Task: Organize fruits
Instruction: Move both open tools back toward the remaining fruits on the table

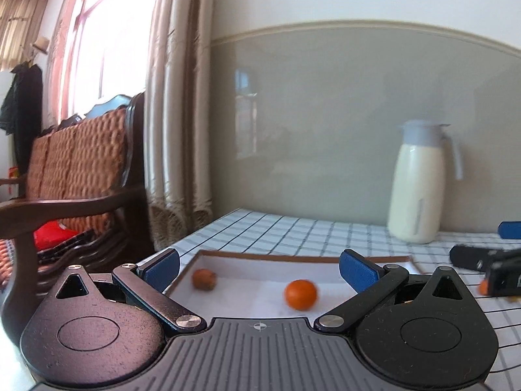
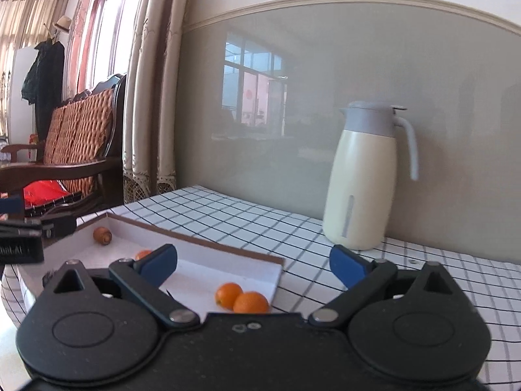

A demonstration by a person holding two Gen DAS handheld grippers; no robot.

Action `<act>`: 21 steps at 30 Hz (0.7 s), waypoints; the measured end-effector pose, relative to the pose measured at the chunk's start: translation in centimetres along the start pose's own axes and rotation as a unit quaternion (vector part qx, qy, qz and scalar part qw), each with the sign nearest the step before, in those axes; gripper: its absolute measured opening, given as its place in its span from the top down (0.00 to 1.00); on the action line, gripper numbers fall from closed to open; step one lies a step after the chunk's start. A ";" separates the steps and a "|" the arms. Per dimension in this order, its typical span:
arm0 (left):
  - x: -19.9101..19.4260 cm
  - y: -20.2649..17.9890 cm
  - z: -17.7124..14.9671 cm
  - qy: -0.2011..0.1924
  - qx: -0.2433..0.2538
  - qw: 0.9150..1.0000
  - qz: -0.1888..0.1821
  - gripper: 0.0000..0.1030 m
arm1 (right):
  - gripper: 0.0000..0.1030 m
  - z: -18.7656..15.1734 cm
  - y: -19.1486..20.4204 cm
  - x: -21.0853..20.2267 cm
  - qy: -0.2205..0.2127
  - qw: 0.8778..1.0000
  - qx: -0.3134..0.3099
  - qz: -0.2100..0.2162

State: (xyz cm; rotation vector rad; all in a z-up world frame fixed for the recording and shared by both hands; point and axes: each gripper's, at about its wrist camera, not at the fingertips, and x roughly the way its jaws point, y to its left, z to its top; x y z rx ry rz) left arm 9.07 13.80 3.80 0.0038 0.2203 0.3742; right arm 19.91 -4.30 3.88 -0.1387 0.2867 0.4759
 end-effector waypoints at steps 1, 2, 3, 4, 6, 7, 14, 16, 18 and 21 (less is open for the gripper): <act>-0.3 -0.2 0.0 -0.006 0.000 1.000 -0.007 0.00 | 0.09 -0.1 -0.1 -0.5 -0.002 1.000 -0.006 -0.006; -0.7 -0.6 0.1 -0.011 -0.001 1.000 -0.016 0.00 | 0.09 -0.3 -0.2 -0.9 -0.003 1.000 -0.012 -0.011; -0.9 -0.9 0.1 -0.012 0.000 1.000 -0.023 0.00 | 0.09 -0.4 -0.4 -1.4 -0.003 1.000 -0.014 -0.015; -1.0 -1.4 0.0 -0.011 0.001 1.000 -0.029 0.00 | 0.09 -0.5 -0.6 -1.8 -0.003 1.000 -0.014 -0.019; -1.1 -2.3 0.0 -0.010 0.005 0.999 -0.038 0.00 | 0.09 -0.8 -1.2 -2.6 -0.001 0.999 -0.013 -0.029; -1.2 -2.8 0.0 -0.008 0.007 0.999 -0.043 0.00 | 0.09 -1.0 -1.5 -3.0 0.000 0.999 -0.012 -0.035; -1.2 -6.5 -0.3 0.002 0.022 0.997 -0.080 0.00 | 0.09 -2.1 -4.2 -5.4 0.005 0.997 -0.006 -0.077; -1.4 -7.5 -0.4 0.000 0.028 0.996 -0.089 0.00 | 0.09 -2.3 -4.9 -5.8 0.007 0.996 -0.005 -0.087; -1.5 -8.5 -0.5 0.000 0.036 0.995 -0.098 0.00 | 0.09 -2.7 -5.7 -6.4 0.010 0.995 -0.005 -0.099; -1.8 -10.0 -0.6 -0.001 0.048 0.993 -0.110 0.00 | 0.11 -3.3 -7.0 -7.2 0.018 0.993 -0.001 -0.118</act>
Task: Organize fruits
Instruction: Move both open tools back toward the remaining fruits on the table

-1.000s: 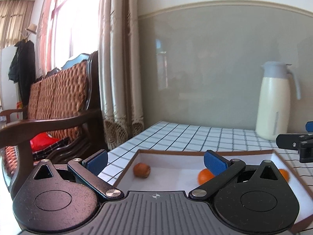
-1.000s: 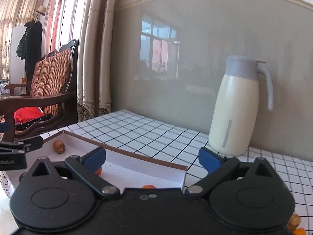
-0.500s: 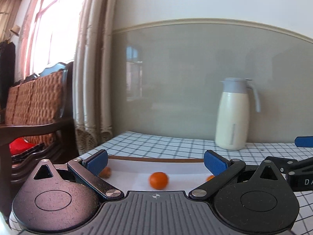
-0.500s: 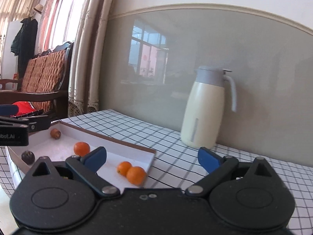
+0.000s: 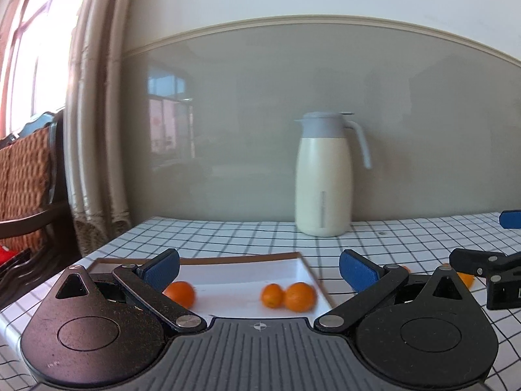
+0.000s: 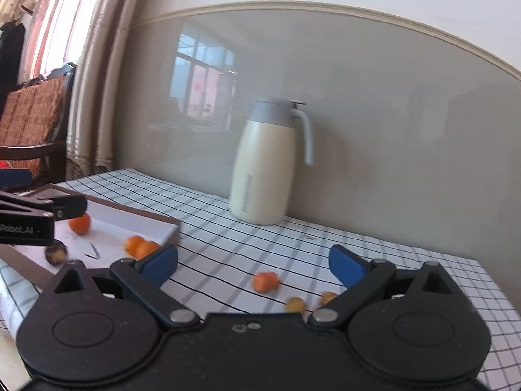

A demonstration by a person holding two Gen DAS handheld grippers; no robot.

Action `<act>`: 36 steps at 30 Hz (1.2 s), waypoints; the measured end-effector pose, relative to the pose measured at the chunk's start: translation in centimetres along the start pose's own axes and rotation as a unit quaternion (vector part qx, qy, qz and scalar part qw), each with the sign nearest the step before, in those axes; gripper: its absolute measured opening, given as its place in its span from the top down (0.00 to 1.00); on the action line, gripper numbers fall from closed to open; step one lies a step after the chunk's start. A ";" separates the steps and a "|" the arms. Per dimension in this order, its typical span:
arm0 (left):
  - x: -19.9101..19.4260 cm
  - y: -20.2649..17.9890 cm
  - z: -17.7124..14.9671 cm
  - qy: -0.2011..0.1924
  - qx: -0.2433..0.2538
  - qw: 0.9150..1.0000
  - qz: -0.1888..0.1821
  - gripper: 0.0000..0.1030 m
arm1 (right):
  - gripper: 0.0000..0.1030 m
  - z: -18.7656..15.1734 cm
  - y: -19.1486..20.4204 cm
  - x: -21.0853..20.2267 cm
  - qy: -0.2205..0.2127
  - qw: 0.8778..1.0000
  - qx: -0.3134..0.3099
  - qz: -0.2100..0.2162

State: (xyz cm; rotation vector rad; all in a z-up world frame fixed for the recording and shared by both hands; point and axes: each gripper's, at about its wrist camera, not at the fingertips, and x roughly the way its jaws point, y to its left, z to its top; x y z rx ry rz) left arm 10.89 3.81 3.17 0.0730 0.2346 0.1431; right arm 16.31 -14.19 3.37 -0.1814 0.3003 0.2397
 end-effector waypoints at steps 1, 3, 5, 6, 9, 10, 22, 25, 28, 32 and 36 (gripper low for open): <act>0.1 -0.4 0.0 0.001 0.004 1.000 -0.004 0.00 | 0.12 -0.2 -0.5 -0.1 0.003 1.000 0.002 -0.005; 0.2 -1.3 0.0 0.003 0.011 1.000 -0.011 0.00 | 0.12 -0.5 -1.3 -0.2 0.007 1.000 0.005 -0.016; 0.3 -2.1 0.0 0.005 0.014 1.000 -0.021 0.00 | 0.13 -0.8 -2.1 -0.3 0.012 1.000 0.008 -0.025; 0.4 -2.4 0.0 0.006 0.016 1.000 -0.025 0.00 | 0.14 -0.9 -2.4 -0.4 0.014 0.999 0.010 -0.029; 0.6 -3.4 -0.1 0.009 0.022 0.999 -0.037 0.00 | 0.15 -1.5 -3.3 -0.4 0.023 0.999 0.012 -0.040; 0.6 -3.8 -0.2 0.010 0.025 0.999 -0.040 0.00 | 0.16 -1.6 -3.5 -0.4 0.025 0.999 0.012 -0.043; 1.8 -8.4 -0.9 0.028 0.053 0.994 -0.092 0.06 | 0.22 -3.4 -6.1 0.5 0.059 0.996 0.013 -0.070; 2.5 -9.8 -1.2 0.041 0.060 0.991 -0.114 0.19 | 0.25 -3.9 -6.4 1.2 0.070 0.995 0.013 -0.070; 3.0 -10.9 -1.5 0.046 0.074 0.988 -0.126 0.23 | 0.28 -4.3 -6.7 2.1 0.081 0.994 0.014 -0.068; 4.1 -12.3 -1.9 0.073 0.077 0.983 -0.153 0.47 | 0.35 -4.8 -7.1 3.2 0.094 0.993 0.021 -0.062; 5.2 -13.4 -1.9 0.081 0.073 0.980 -0.165 0.48 | 0.45 -5.0 -7.3 4.2 0.103 0.993 0.030 -0.054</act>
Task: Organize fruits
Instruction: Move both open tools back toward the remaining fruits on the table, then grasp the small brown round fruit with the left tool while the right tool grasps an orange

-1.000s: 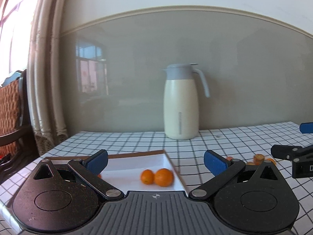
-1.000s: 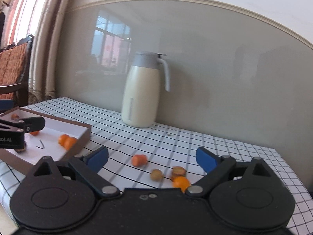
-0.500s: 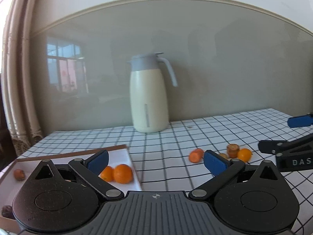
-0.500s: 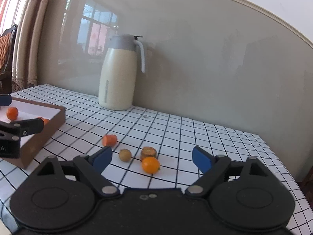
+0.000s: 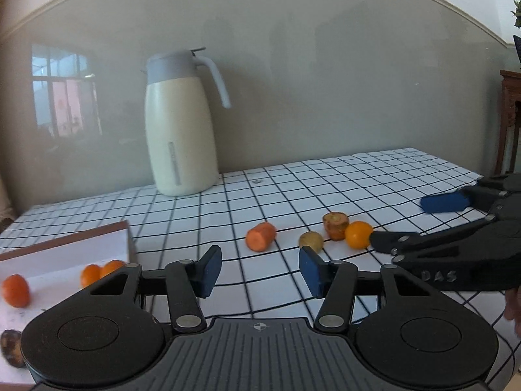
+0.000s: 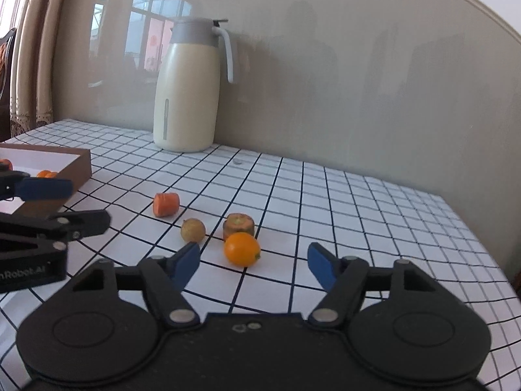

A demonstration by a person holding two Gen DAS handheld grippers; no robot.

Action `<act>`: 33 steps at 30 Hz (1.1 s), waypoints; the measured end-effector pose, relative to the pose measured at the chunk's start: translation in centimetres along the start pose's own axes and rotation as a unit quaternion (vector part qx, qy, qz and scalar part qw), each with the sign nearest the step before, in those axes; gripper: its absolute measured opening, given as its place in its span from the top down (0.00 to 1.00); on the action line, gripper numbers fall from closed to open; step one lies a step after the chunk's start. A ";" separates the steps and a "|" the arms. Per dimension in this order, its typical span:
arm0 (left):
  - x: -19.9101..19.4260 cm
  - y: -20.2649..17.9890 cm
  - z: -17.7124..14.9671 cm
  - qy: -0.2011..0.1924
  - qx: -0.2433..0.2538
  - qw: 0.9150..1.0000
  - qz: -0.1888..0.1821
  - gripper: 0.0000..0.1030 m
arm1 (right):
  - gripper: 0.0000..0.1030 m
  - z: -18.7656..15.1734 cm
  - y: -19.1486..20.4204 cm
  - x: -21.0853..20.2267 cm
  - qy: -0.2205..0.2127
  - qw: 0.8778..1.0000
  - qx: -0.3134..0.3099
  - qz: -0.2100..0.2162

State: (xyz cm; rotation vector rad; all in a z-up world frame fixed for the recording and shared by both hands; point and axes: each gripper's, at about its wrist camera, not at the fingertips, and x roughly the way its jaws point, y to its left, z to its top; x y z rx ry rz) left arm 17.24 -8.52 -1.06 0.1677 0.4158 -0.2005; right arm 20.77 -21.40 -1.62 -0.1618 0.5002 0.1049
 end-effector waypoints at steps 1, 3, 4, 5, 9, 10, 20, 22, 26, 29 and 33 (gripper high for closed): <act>0.4 -0.2 0.1 0.003 0.001 1.000 -0.003 0.48 | 0.47 0.0 0.0 0.3 0.002 1.000 0.001 0.003; 1.6 -0.5 0.2 0.014 0.008 1.000 -0.006 0.48 | 0.51 0.0 -0.1 1.0 0.009 1.000 0.001 0.005; 2.1 -0.7 0.2 0.018 0.010 1.000 -0.007 0.48 | 0.54 0.1 -0.1 1.2 0.012 1.000 0.002 0.008; 2.6 -0.9 0.2 0.024 0.012 1.000 -0.009 0.48 | 0.54 0.1 -0.2 1.5 0.013 1.000 0.003 0.010; 4.4 -1.4 0.1 0.046 0.010 0.999 -0.016 0.53 | 0.64 0.2 -0.3 2.6 0.028 0.999 0.006 0.016; 4.8 -1.6 0.1 0.052 0.009 0.998 -0.017 0.53 | 0.66 0.2 -0.3 2.9 0.031 0.999 0.006 0.018; 7.3 -2.4 0.9 0.080 0.008 0.996 -0.048 0.53 | 0.71 0.6 -2.4 5.0 0.047 0.998 0.026 0.044; 7.7 -2.5 1.0 0.084 0.002 0.995 -0.055 0.53 | 0.71 0.7 -2.6 5.0 0.046 0.998 0.022 0.037; 8.2 -3.3 1.2 0.081 0.004 0.995 -0.064 0.53 | 0.71 0.7 -3.6 4.9 0.044 0.998 0.029 0.026; 8.5 -3.8 1.3 0.080 0.007 0.995 -0.062 0.53 | 0.71 0.5 -4.4 4.8 0.039 0.998 0.044 0.031; 9.6 -3.7 1.2 0.098 0.006 0.994 -0.053 0.56 | 0.71 0.5 -4.5 5.0 0.041 0.997 0.042 0.057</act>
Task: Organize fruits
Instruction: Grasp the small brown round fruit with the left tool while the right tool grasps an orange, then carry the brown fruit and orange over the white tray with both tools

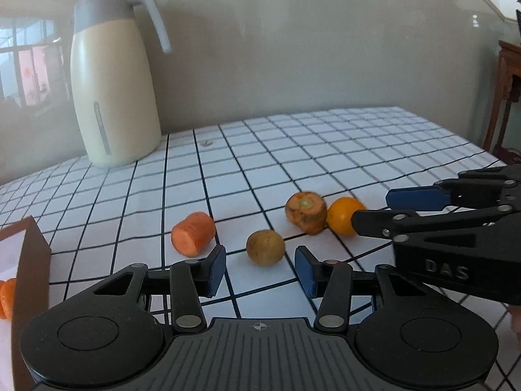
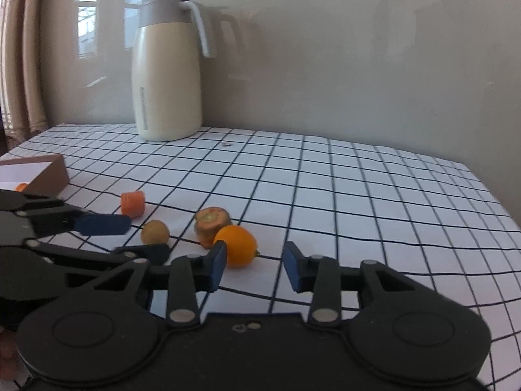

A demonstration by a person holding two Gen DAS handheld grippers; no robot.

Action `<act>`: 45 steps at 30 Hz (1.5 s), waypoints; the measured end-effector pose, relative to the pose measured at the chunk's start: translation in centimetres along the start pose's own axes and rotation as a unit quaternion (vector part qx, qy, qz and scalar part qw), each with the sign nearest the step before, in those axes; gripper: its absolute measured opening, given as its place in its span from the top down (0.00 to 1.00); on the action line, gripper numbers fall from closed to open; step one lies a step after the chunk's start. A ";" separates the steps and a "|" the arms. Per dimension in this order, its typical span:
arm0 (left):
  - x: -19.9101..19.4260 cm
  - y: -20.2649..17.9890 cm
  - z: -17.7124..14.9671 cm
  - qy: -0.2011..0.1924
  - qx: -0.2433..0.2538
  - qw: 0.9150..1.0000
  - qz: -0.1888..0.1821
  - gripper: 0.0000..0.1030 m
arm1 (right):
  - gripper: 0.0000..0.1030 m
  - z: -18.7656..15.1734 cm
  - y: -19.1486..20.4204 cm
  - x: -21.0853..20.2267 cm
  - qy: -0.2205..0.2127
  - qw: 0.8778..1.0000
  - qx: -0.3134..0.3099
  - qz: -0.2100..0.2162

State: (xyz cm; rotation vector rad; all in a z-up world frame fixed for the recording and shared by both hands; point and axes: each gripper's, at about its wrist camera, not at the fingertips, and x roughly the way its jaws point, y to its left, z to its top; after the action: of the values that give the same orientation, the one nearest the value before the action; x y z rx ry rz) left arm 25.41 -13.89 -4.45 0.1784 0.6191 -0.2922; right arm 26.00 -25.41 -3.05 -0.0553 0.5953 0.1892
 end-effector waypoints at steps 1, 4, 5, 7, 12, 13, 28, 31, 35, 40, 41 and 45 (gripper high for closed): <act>0.1 0.1 0.0 0.001 -0.003 1.000 -0.001 0.58 | 0.71 0.0 0.1 0.2 0.001 1.000 -0.004 0.008; 0.4 0.5 0.2 0.002 -0.009 1.000 -0.001 0.64 | 0.71 0.4 0.2 1.1 0.002 1.000 -0.013 0.021; 0.5 0.7 0.2 0.002 -0.013 1.000 -0.002 0.66 | 0.71 0.5 0.2 1.4 0.004 1.000 -0.014 0.024; 0.7 0.9 0.3 0.002 -0.015 1.000 -0.002 0.67 | 0.71 0.9 0.4 2.0 0.008 1.000 -0.015 0.026; 1.0 1.1 0.4 0.002 -0.015 1.000 -0.003 0.72 | 0.76 1.1 0.8 2.5 0.020 0.999 -0.020 0.024; 1.1 1.0 0.4 0.002 -0.013 1.000 -0.003 0.73 | 0.77 1.1 0.9 2.4 0.021 0.999 -0.020 0.023; -0.2 0.0 0.2 -0.006 0.008 1.000 0.002 0.74 | 0.79 0.7 1.1 1.6 0.027 0.999 -0.032 -0.001; -1.1 -0.4 0.0 -0.013 0.014 1.000 0.003 0.74 | 0.79 0.5 1.1 0.7 0.025 0.999 -0.031 -0.005; -2.9 -0.6 -0.2 -0.024 0.020 0.999 0.009 0.74 | 0.79 0.3 1.6 -1.1 0.012 1.000 -0.027 -0.008; -4.9 -0.2 -0.6 -0.033 0.027 0.999 0.023 0.74 | 0.79 0.1 2.5 -3.0 0.002 1.000 -0.027 -0.008; -5.3 -0.1 -0.8 -0.034 0.026 0.999 0.026 0.74 | 0.79 0.0 2.6 -3.4 0.000 1.000 -0.026 -0.009; -7.2 0.2 -1.7 -0.039 0.017 0.999 0.030 0.74 | 0.79 0.0 3.0 -4.8 -0.013 1.000 -0.018 -0.008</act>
State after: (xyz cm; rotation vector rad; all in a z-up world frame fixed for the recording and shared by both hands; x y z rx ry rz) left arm 19.00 -11.69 -1.53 0.2179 0.5312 -0.2506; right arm 21.47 -23.21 -0.34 -0.0919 0.5654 0.1850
